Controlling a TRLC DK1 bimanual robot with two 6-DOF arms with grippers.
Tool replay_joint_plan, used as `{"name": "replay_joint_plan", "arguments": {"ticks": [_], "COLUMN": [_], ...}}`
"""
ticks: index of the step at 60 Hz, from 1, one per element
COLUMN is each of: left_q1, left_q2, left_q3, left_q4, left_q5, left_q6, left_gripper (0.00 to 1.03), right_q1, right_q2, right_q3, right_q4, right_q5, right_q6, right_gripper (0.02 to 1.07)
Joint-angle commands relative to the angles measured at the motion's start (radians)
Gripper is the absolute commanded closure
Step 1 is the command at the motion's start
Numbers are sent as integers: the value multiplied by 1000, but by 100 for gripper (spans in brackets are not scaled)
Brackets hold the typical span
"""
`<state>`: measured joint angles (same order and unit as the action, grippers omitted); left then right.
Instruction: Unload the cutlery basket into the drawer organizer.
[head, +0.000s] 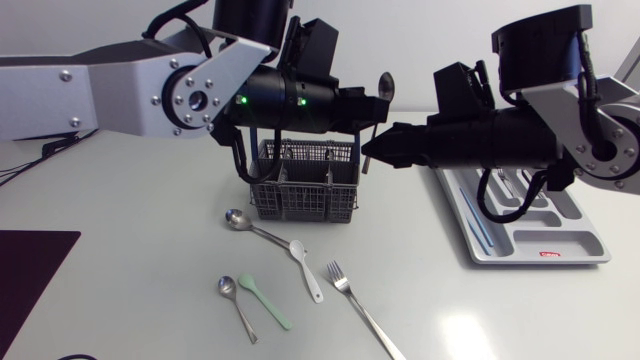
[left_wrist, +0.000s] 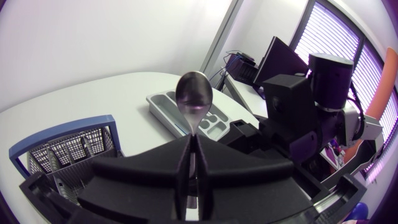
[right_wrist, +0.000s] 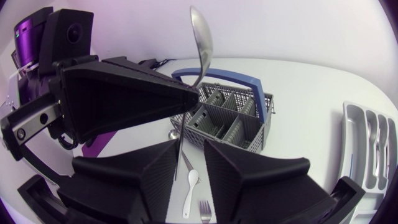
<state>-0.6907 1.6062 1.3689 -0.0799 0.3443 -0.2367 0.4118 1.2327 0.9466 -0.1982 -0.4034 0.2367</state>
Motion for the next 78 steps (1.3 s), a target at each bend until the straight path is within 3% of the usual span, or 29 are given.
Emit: {"name": "replay_joint_plan", "arguments": {"ticks": [1,8,12,16,17,22,29,40,46,60,70,78], "left_q1": [7,7,7,7,7,5,23,125,186,318,413,430], "left_q2": [11,11,11,11,11,-2,-17,-46,-74,-143,-227,-305], "left_q3": [-7,-14,-17,-17,-17,2,48,104,128,13,-116,-226], "left_q4": [12,14,15,19,19,12,-11,-46,-130,-327,-419,-454], "left_q5": [19,27,33,42,42,45,47,71,70,62,62,61], "left_q6": [-29,-29,-29,-29,-29,-26,-19,-4,80,343,488,565], "left_gripper": [100,100,93,72,71,36,17,14,11,8,7,7], "right_q1": [7,7,7,7,7,-4,-25,-137,-237,-556,-777,-946], "right_q2": [13,10,2,1,-1,-9,-30,-93,-121,-107,-9,96], "right_q3": [18,9,3,0,-2,-8,-26,-85,-114,-115,-81,-26], "right_q4": [17,23,23,17,14,-9,-63,-176,-253,-489,-629,-652], "right_q5": [-5,-17,-14,-18,-22,-54,-77,-146,-193,-299,-288,-284], "right_q6": [27,24,18,16,15,3,-46,-188,-304,-738,-1136,-1413], "right_gripper": [96,101,101,101,101,101,101,101,101,101,101,101]}}
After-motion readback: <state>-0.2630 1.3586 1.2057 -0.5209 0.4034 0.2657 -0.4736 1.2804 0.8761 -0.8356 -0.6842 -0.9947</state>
